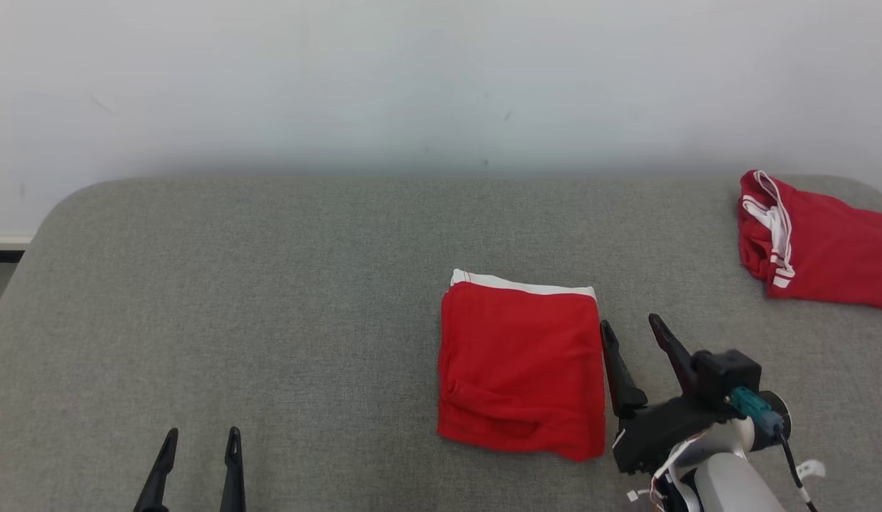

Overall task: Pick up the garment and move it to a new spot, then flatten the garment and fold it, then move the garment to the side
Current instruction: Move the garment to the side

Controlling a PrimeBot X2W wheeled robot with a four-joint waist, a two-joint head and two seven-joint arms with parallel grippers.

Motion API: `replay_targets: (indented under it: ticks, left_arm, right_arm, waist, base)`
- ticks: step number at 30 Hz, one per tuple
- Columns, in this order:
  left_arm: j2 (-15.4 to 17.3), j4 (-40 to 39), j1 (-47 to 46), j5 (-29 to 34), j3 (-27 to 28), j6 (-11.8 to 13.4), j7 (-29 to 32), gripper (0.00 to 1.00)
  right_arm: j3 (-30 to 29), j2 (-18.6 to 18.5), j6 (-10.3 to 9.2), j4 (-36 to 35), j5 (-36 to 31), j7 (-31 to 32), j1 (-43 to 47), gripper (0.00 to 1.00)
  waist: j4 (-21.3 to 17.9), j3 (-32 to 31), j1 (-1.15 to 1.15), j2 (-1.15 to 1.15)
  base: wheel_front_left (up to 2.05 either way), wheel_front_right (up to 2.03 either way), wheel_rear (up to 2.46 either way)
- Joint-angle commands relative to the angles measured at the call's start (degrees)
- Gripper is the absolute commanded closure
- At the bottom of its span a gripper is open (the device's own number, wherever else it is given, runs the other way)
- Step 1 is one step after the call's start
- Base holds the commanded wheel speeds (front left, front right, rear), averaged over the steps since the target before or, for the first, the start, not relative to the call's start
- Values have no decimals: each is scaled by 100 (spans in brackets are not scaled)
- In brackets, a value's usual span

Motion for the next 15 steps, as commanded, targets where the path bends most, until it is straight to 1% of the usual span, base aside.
replay_targets:
  ticks: [1,9,12,15]
  left_arm:
    - [-4,-14,-69,14,-18,8,-15,0]
    - [22,-4,-203,-38,-114,8,-15,0]
    - [49,18,-266,-54,-140,8,-15,0]
    - [66,33,-325,-57,-157,8,-15,0]
  right_arm:
    - [7,-38,-17,150,47,54,-136,0]
    - [-130,-71,-17,1480,-8,272,-833,0]
    - [-149,-42,-17,1944,-32,237,-1011,0]
    - [-77,3,-17,2383,77,139,-1159,0]
  waist:
    - [79,68,0,0]
    - [298,304,0,0]
    - [354,391,0,0]
    - [394,457,0,0]
  base:
    - [0,0,0]
    - [0,0,0]
    - [0,0,0]
    - [0,0,0]
